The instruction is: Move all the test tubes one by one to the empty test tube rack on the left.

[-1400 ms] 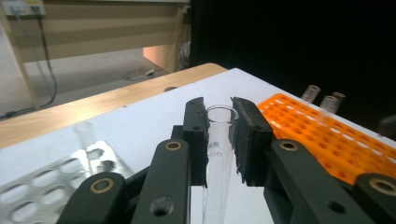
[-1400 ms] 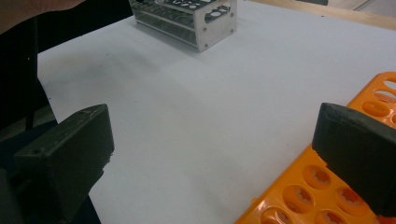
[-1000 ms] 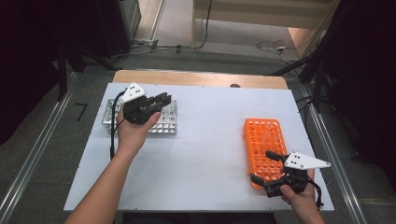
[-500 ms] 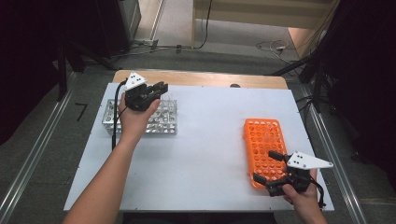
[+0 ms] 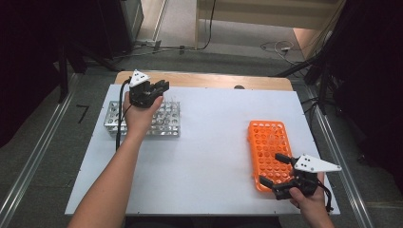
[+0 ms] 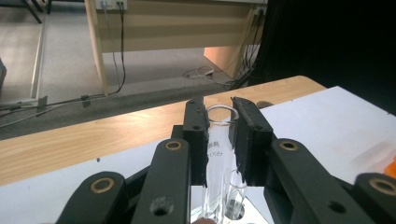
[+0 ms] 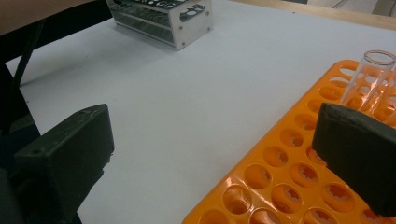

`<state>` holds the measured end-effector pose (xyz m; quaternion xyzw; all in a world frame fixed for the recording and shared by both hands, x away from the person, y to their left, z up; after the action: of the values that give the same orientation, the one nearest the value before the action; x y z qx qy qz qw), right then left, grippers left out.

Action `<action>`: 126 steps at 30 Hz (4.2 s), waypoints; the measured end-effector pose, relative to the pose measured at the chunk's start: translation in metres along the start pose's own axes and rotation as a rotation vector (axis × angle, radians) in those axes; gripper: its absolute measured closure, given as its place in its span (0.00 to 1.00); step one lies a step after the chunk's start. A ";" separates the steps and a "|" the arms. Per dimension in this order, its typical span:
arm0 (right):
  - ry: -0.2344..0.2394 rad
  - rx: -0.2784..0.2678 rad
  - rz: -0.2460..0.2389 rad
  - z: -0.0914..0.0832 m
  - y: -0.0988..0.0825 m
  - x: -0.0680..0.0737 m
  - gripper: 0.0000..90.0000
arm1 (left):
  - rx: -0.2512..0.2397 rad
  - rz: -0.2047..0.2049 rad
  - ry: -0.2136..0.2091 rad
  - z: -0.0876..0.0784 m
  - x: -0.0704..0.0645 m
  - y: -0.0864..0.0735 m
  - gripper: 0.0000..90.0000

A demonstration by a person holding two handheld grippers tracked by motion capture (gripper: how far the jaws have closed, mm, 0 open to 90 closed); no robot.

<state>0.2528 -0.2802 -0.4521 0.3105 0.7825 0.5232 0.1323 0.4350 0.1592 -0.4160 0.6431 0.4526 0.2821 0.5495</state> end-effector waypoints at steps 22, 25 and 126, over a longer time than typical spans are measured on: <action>-0.009 -0.002 0.001 -0.001 0.000 -0.001 0.00 | 0.158 -0.024 0.011 0.011 0.003 -0.020 0.83; -0.008 -0.005 -0.004 -0.001 0.001 -0.001 0.00 | 0.183 -0.027 0.003 0.012 0.002 -0.023 0.82; -0.130 0.087 0.056 0.029 -0.008 -0.103 0.82 | 0.047 -0.006 -0.273 -0.135 -0.111 -0.068 0.00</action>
<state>0.3447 -0.3248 -0.4834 0.3709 0.7853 0.4710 0.1545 0.2522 0.1204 -0.4348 0.6866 0.3823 0.1798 0.5917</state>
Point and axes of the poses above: each handheld gripper's, and its own axes: z roughly forward along the jaws, y roughly out of its top, x roughly to its left, the point moved 3 cm from there along z, roughly forward along the jaws, and after that the axes turned 3 degrees about -x, right-handed, at the moved point
